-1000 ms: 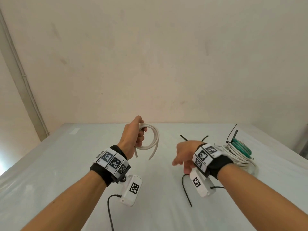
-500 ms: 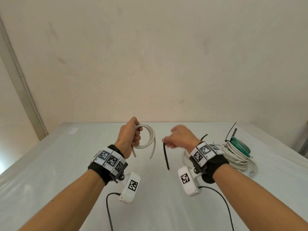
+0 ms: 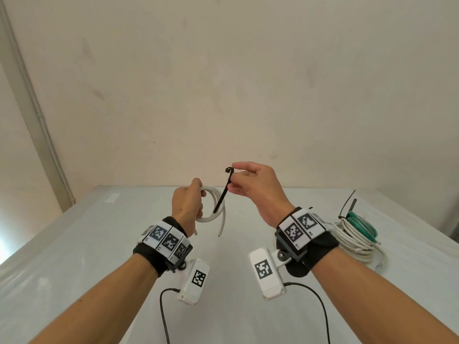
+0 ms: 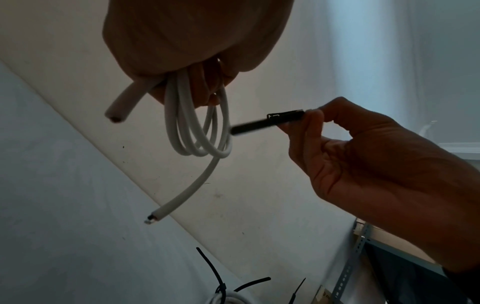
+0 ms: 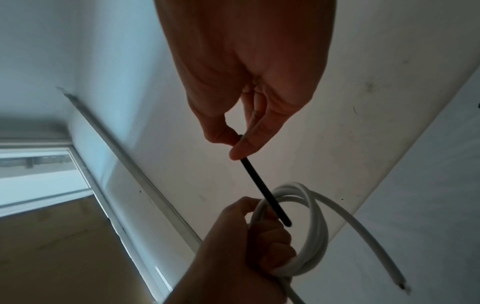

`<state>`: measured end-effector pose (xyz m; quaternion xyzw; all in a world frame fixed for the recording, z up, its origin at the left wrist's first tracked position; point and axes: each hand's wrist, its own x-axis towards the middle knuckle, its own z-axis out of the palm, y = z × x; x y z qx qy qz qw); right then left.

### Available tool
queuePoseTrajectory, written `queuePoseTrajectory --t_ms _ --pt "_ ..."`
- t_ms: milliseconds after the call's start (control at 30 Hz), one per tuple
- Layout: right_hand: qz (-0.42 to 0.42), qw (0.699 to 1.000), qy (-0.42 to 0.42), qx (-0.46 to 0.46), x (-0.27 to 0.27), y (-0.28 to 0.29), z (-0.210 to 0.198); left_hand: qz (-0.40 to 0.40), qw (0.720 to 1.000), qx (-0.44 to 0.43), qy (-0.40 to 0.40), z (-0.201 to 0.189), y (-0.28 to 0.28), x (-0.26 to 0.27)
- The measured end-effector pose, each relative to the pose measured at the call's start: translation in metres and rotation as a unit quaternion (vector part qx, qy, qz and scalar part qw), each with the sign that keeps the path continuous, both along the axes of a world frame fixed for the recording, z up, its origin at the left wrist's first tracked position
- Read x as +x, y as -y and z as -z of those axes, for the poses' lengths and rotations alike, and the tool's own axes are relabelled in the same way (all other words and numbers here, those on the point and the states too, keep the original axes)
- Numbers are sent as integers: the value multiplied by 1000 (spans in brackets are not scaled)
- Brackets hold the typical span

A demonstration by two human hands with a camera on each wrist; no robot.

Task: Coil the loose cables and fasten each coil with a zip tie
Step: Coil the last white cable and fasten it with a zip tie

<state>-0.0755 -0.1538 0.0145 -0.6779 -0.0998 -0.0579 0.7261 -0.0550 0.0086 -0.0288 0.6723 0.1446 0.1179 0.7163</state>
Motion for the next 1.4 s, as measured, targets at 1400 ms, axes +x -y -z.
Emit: queuePoseTrajectory --t_ms 1400 --pt "113 983 105 -100 9 -17 20 137 974 97 149 -4 4 -20"
